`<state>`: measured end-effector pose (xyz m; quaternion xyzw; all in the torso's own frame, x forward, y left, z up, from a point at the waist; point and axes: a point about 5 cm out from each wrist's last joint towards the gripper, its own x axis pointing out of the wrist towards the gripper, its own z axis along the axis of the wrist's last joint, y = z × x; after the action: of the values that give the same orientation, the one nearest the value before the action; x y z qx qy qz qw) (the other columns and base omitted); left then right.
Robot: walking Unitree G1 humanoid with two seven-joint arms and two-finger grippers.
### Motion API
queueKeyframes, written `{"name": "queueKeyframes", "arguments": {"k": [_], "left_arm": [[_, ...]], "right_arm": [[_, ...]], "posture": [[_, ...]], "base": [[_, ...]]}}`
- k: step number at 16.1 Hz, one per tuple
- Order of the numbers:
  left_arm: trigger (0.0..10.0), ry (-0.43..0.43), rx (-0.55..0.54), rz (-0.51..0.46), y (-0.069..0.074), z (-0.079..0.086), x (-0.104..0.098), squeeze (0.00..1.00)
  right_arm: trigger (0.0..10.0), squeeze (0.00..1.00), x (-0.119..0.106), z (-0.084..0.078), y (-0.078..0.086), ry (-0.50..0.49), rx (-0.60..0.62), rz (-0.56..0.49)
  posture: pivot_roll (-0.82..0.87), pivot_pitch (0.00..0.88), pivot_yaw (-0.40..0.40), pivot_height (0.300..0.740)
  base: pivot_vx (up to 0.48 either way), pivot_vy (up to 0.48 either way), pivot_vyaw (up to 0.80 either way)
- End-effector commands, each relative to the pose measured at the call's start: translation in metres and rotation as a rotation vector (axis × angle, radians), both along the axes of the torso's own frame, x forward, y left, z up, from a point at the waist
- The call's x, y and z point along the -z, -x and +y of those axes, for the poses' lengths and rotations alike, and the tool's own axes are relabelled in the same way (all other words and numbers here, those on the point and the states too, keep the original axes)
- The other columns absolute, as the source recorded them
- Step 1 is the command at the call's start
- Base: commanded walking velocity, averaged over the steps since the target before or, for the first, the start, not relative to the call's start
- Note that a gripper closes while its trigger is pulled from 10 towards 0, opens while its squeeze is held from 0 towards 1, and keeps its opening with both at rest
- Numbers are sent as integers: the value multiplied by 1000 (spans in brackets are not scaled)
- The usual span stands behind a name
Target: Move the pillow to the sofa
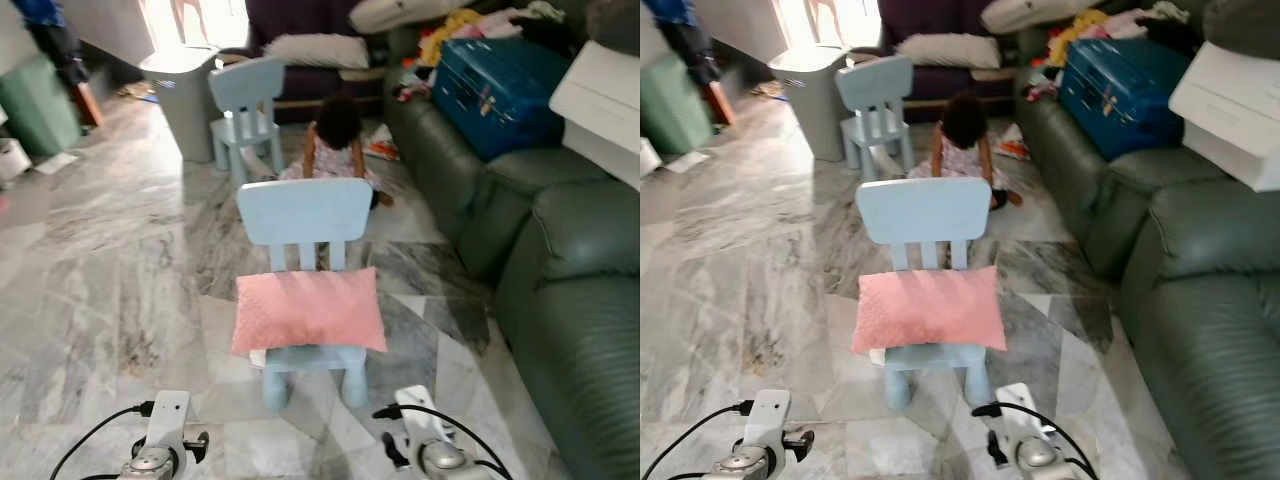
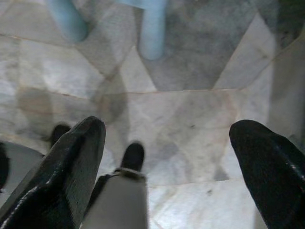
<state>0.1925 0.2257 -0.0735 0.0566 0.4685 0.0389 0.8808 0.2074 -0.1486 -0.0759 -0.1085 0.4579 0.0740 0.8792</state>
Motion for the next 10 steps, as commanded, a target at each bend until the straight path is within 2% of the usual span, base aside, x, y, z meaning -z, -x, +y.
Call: {"name": "queueKeyframes", "arguments": {"k": [1, 10], "left_arm": [[10000, -1, -7, 1, 0, 4, -1, 0], [10000, -2, -1, 4, 1, 5, -1, 0]], "right_arm": [[10000, 0, -2, 2, -3, -5, -2, -11], [10000, 0, -1, 3, -2, -9, 0, -10]], "posture": [[-111, 0, 55, 740], [-110, 0, 59, 740]], "base": [[296, 0, 0], [336, 0, 0]]}}
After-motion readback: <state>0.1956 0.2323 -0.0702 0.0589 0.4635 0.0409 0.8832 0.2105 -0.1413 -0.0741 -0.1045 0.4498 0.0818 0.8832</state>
